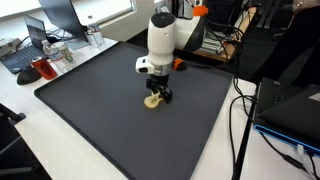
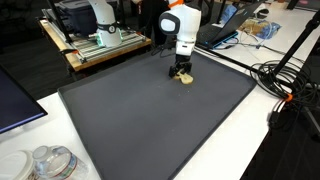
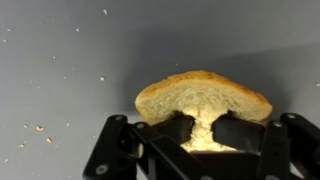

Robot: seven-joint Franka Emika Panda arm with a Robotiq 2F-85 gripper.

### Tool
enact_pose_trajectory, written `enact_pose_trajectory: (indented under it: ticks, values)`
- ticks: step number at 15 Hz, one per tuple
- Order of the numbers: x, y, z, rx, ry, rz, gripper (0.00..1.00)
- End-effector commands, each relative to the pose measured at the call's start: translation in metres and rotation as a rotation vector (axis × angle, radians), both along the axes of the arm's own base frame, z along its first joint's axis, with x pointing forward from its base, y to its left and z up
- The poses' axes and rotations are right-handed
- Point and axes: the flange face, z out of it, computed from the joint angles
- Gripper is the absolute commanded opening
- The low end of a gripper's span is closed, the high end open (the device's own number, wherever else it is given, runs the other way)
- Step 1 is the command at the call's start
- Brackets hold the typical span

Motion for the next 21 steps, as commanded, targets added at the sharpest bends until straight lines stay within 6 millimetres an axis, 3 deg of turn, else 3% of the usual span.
enact_pose_trajectory:
  ticks: [1, 9, 21]
  values:
    - [0.003, 0.006, -0.004, -0.008, 0.021, 0.027, 0.0]
    - [0.005, 0.014, 0.008, -0.019, 0.0, 0.064, 0.0]
    - [0.006, 0.01, 0.014, -0.028, -0.007, 0.066, 0.0]
